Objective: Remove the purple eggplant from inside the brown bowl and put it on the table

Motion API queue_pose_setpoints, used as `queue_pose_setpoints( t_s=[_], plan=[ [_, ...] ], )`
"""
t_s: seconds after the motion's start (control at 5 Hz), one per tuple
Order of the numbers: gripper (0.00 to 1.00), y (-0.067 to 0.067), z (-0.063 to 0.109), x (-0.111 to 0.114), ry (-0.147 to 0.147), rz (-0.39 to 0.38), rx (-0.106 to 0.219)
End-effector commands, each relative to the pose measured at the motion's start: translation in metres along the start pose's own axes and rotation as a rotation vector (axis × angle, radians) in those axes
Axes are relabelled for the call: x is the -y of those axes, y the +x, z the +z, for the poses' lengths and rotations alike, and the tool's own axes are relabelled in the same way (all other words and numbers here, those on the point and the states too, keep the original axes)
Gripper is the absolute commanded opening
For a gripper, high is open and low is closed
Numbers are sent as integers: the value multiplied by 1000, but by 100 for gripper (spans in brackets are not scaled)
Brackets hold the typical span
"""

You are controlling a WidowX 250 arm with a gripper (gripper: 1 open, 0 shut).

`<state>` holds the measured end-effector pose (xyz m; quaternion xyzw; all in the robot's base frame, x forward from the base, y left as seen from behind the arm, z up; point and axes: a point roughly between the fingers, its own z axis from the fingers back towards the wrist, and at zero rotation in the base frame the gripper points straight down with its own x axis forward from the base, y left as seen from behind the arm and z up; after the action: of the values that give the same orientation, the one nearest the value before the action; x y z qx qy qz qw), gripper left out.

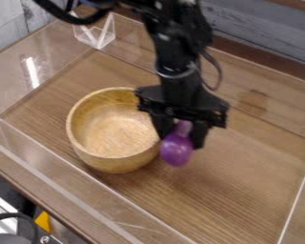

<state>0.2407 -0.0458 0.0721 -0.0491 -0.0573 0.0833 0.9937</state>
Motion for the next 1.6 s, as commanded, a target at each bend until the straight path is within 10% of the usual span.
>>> queue_pose_setpoints(
  t_s=[0.0,1.4],
  plan=[
    [0,15,-6,18,-16,-17,57],
    [0,12,-16,23,-31,-38,116]
  ],
)
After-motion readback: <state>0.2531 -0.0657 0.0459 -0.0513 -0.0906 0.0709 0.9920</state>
